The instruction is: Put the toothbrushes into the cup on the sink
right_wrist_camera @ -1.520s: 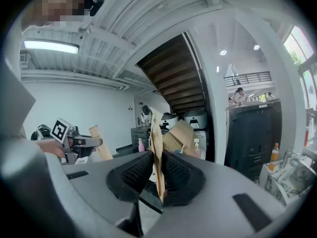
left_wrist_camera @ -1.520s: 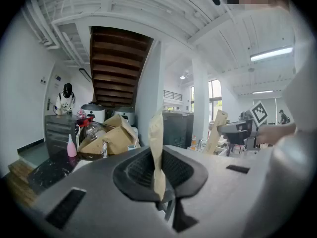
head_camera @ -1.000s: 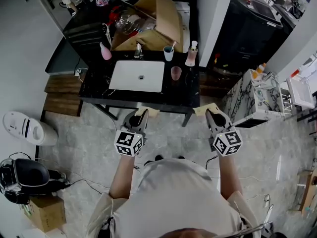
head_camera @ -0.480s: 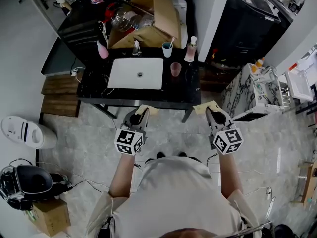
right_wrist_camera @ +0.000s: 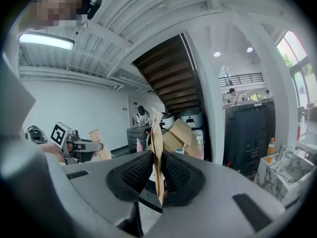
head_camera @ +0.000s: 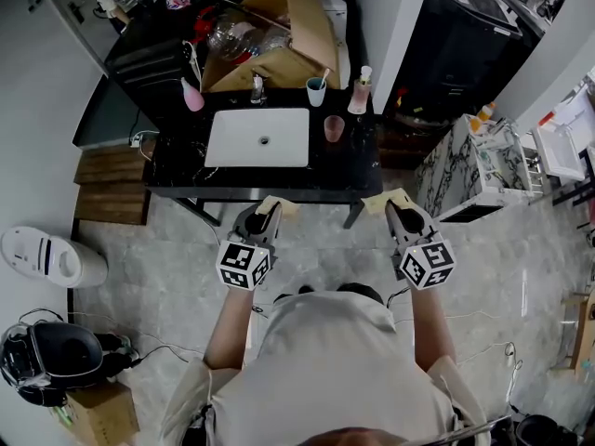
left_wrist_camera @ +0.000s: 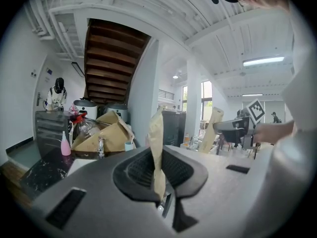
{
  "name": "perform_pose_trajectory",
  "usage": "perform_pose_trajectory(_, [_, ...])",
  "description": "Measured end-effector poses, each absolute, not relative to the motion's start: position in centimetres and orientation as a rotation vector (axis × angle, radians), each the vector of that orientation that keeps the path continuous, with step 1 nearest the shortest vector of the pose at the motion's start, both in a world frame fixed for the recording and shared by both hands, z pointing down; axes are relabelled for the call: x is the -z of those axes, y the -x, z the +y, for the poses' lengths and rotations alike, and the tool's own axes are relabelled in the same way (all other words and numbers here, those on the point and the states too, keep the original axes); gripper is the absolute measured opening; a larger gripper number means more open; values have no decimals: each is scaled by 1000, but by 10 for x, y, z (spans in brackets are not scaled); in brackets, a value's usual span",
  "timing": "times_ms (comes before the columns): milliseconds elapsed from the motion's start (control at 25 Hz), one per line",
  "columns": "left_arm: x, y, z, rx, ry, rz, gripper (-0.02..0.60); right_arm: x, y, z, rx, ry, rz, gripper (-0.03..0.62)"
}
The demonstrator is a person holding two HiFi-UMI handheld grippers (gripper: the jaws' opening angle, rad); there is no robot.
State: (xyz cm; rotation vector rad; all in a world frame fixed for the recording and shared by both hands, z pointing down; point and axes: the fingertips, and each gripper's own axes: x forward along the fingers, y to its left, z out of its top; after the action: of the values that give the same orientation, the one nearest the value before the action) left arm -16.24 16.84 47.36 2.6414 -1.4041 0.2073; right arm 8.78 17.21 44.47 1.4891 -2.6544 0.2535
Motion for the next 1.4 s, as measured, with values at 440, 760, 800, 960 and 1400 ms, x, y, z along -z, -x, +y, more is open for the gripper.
perform_pose_trajectory(440, [-473,180,156,-201,-2647,-1394,34,-449,-79,163,-286,-1536,-2626,74])
perform_pose_trajectory(760, [-485,187,138,-205,-2612,-1417,34,-456,-67,134,-306,-1515,-2643,74])
perform_pose_trajectory(800, [-485,187,134,-204,-2609,-1420,34,-456,-66,130,-305,-1509,-2647,74])
perform_pose_trajectory(960, [-482,185,116,-205,-2608,-1437,34,-458,-69,109,-309,-1496,-2654,74])
perform_pose_trajectory(1400, [-486,171,50,-227,-2572,-1462,34,-472,-83,36,-367,-1459,-2653,74])
